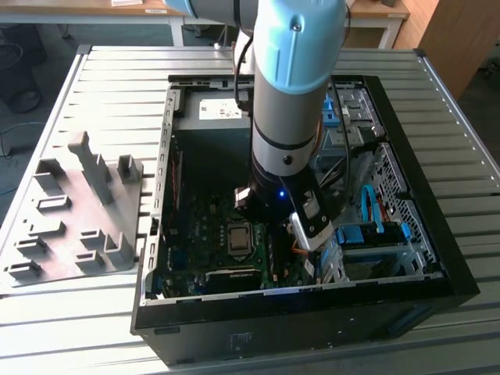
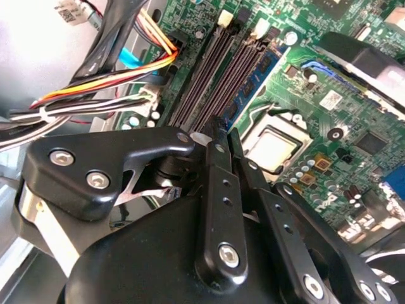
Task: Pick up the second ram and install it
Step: 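Insert the second ram into the second slot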
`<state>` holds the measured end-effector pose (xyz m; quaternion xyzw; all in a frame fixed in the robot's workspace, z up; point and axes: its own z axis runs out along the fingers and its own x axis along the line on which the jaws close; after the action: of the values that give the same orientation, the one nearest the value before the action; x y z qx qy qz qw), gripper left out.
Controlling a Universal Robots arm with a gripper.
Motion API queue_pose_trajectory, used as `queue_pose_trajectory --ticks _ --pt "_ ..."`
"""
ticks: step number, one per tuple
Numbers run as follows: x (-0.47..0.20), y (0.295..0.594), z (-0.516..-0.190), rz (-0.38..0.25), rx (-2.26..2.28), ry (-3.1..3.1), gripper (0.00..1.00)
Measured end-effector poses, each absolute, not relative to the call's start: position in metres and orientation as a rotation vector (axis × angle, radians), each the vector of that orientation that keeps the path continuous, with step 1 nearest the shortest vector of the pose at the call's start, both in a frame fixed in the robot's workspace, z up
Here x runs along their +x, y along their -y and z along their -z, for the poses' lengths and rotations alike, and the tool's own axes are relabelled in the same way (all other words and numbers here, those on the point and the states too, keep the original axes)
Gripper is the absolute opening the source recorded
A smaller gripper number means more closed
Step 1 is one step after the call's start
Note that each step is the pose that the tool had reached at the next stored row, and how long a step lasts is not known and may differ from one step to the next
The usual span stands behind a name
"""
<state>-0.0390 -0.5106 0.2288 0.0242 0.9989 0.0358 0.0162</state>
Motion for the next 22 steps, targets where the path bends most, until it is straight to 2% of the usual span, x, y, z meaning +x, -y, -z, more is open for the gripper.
queue_pose_trajectory --ticks 22 --pt "-0.039 0.5037 -0.2185 -0.106 0.119 -3.104 0.14"
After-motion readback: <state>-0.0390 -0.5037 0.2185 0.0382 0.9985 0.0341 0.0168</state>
